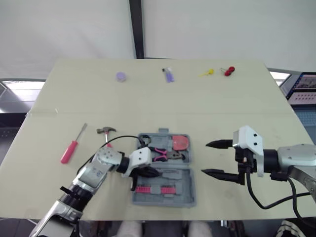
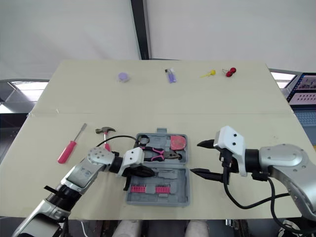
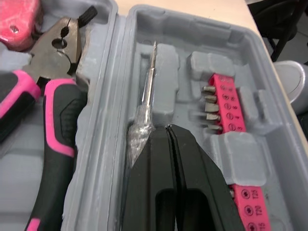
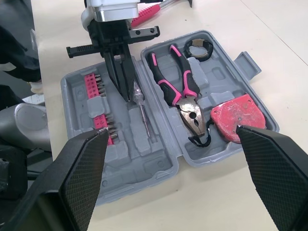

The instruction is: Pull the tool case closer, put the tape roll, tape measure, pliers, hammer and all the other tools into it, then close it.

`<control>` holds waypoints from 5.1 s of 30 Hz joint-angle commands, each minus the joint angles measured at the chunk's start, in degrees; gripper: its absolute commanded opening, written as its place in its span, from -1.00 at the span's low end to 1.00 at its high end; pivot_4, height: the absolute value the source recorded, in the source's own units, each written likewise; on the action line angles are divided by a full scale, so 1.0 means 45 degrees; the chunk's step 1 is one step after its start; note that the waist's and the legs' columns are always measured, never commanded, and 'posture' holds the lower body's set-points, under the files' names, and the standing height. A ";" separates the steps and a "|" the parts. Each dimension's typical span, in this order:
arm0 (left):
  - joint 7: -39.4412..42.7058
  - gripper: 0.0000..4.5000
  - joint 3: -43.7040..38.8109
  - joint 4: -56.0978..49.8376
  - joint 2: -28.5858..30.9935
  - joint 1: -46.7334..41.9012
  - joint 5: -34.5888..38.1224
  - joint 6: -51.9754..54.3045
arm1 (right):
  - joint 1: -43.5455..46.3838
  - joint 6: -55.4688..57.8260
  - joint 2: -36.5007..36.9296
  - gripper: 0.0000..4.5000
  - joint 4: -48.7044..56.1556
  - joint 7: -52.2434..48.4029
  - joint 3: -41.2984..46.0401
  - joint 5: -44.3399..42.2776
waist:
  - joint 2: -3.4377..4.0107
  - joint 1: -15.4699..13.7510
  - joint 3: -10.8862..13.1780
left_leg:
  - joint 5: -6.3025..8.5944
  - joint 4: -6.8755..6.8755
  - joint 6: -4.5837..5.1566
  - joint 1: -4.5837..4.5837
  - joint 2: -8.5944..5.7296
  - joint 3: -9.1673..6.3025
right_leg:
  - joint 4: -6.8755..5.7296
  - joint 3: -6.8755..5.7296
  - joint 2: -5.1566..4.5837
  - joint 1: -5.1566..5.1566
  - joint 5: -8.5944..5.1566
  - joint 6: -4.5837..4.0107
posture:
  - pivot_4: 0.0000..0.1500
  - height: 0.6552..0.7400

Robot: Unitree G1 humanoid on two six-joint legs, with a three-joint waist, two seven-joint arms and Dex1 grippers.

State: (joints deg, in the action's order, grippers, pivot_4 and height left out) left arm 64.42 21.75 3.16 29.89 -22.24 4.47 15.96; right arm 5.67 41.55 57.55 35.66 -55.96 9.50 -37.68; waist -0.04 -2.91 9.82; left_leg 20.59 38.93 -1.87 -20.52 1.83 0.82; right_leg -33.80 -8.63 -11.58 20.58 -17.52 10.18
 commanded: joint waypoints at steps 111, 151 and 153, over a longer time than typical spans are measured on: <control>-1.1460 0.98 -1.4222 0.1198 0.1471 0.5666 0.2322 0.0469 | 0.0862 -0.8629 -0.3326 1.00 -1.3224 0.2452 0.3298 0.3456 | 0.0023 0.0694 -0.0044 | -0.0005 -0.0163 -0.0011 0.0086 0.0002 0.0032 | 0.0037 0.0003 -0.0006 -0.0017 0.0000 0.0001 | 1.00 1.00; -1.7052 0.98 -0.7433 -0.6312 -0.6258 0.3179 0.1209 0.5147 | 0.5314 -0.1785 -0.4383 1.00 -0.2906 -0.0070 -0.3497 0.1470 | 0.0005 0.0358 -0.0052 | -0.0005 -0.0102 -0.0012 0.0058 -0.0001 0.0005 | 0.0019 0.0001 -0.0003 -0.0010 0.0004 0.0005 | 1.00 1.00; -1.7635 0.98 -0.7578 -0.6171 -0.6463 0.3003 0.0894 0.5409 | 0.5530 -0.1712 -0.4194 1.00 -0.2954 -0.0287 -0.3447 0.1405 | 0.0004 0.0354 -0.0051 | -0.0005 -0.0102 -0.0012 0.0052 -0.0001 0.0005 | 0.0023 0.0001 -0.0002 -0.0006 0.0004 0.0005 | 1.00 1.00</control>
State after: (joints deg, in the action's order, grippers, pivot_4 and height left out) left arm -12.73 -11.67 -22.77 1.10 -7.98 10.12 40.00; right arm 29.25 33.88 38.07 21.86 -55.85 -6.55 -30.67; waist -0.02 -1.32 9.59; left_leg 20.57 38.48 -1.92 -20.29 1.83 0.84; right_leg -33.69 -8.62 -11.59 20.55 -17.51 10.20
